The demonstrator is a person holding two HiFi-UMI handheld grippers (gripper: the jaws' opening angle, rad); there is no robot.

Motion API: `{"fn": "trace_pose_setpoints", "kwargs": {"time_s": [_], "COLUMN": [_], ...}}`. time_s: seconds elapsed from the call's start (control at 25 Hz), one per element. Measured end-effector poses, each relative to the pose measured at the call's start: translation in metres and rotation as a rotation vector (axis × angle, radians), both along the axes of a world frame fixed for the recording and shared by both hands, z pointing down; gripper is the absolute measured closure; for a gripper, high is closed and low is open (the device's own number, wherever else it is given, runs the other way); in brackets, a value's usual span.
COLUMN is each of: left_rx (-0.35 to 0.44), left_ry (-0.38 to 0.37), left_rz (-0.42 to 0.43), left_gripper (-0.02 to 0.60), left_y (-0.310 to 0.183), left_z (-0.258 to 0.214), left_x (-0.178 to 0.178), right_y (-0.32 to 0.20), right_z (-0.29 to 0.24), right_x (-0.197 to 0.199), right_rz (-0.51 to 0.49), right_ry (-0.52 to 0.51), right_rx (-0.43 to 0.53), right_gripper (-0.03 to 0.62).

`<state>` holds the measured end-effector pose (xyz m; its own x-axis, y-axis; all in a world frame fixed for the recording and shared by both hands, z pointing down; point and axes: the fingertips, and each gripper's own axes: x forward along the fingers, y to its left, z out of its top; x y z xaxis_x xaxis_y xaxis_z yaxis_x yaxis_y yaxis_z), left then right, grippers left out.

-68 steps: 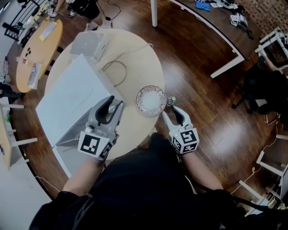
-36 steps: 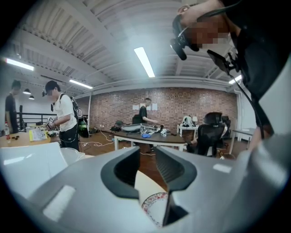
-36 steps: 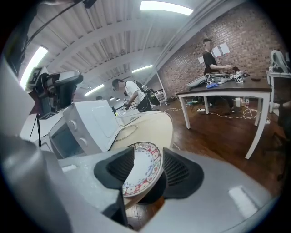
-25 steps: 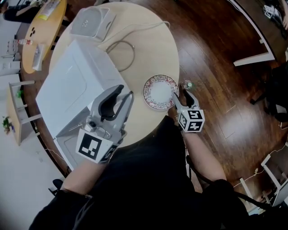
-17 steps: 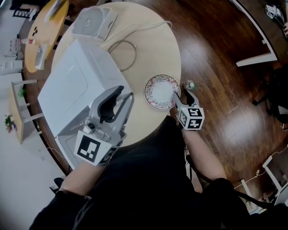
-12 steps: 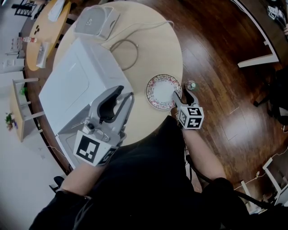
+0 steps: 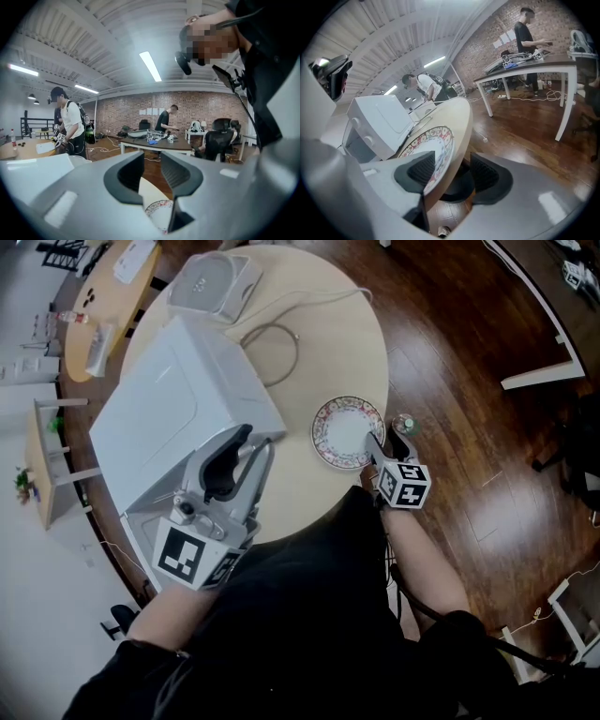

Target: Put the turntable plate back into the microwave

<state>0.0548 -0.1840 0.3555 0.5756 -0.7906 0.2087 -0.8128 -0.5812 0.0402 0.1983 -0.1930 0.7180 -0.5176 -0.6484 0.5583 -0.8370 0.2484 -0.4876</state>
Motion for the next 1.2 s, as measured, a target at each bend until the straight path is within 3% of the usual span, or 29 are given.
{"fn": "trace_pose_setpoints", "kwargs": {"time_s": [0.24,0.44,0.64,0.72,0.92,1.2], "left_rx": [0.038,-0.001,0.034,0.009,-0.004,0.021], "left_ry": [-0.003,-0.009,-0.011,-0.013,-0.007,-0.004], "left_rz": [0.016,-0.011,-0.011,-0.033,-0.042,-0.033], "left_gripper": [0.463,0.463,0.463,0.463,0.463,0.465], "left_y": [0.004,0.008,0.008,0.008,0.011,0.012], "left_z": [-0.010,-0.006,-0.012,-0.009,-0.009,-0.010], "left_x": [0.001,-0.002,-0.010,-0.011,-0.010,-0.011], "right_y": [0.002,-0.002,-0.002,-0.001,0.003,0.010], "right_z": [0.001,-0.003,0.006,0.006,0.002,0.004], "right_x": [0.002,-0.016,-0.018,-0.016,-0.013,0.002], "right_rz": [0.018,-0.005,0.000,-0.006,-0.029,0.016], "right_ry": [-0.026,-0.045,-0.063,-0.074,-0.038,-0.061], "right_rx": [-0.021,-0.018,-0.059,-0.063,-0.038,-0.078], "right_gripper": [0.358,0.358,0.359,0.361,0.413,0.431]}}
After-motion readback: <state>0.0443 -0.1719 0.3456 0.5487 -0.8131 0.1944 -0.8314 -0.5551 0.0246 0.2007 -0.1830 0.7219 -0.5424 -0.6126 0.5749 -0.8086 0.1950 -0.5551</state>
